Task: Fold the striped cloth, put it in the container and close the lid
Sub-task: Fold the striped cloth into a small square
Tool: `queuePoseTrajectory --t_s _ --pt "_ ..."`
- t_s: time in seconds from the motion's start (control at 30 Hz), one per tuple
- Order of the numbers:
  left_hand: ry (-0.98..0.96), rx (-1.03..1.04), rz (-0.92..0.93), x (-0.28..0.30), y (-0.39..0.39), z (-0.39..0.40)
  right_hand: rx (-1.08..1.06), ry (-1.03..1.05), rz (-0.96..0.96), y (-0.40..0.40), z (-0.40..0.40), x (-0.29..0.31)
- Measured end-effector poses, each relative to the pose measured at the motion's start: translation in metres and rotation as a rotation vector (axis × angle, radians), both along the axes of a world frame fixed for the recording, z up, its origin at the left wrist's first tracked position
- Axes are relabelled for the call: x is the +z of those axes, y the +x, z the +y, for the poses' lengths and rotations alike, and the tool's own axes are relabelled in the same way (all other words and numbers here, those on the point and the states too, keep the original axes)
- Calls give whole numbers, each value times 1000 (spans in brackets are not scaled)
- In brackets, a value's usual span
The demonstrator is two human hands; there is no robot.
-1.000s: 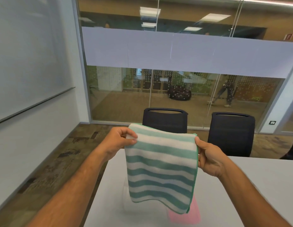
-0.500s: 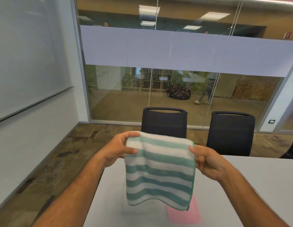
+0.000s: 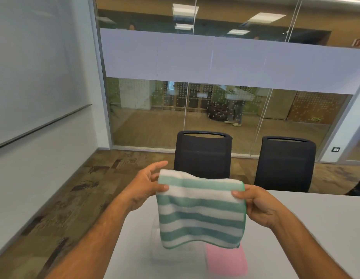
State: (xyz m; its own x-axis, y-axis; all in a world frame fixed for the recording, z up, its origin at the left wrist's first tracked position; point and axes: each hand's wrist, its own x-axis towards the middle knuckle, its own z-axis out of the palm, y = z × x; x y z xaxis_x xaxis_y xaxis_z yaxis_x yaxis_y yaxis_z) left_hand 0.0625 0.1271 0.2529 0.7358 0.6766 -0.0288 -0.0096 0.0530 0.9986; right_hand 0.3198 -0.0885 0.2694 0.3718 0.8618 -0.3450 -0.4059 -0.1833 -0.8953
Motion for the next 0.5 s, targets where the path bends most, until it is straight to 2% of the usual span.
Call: queuePoseTrajectory --t_s 0.07,0.17,0.27,0.37,0.5 --pt "33 79 77 -2 2 -1 -59 -9 -4 -1 2 -2" --pt "14 79 117 -7 4 -3 -118 -48 -41 -2 4 -5" --pt "-45 38 109 -10 3 -1 -86 -81 1 -2 2 -4" --pt "-12 25 125 -12 2 -1 -45 -67 -46 1 1 -2" --pt "145 48 -41 -14 5 -4 -80 90 -237 5 3 1"
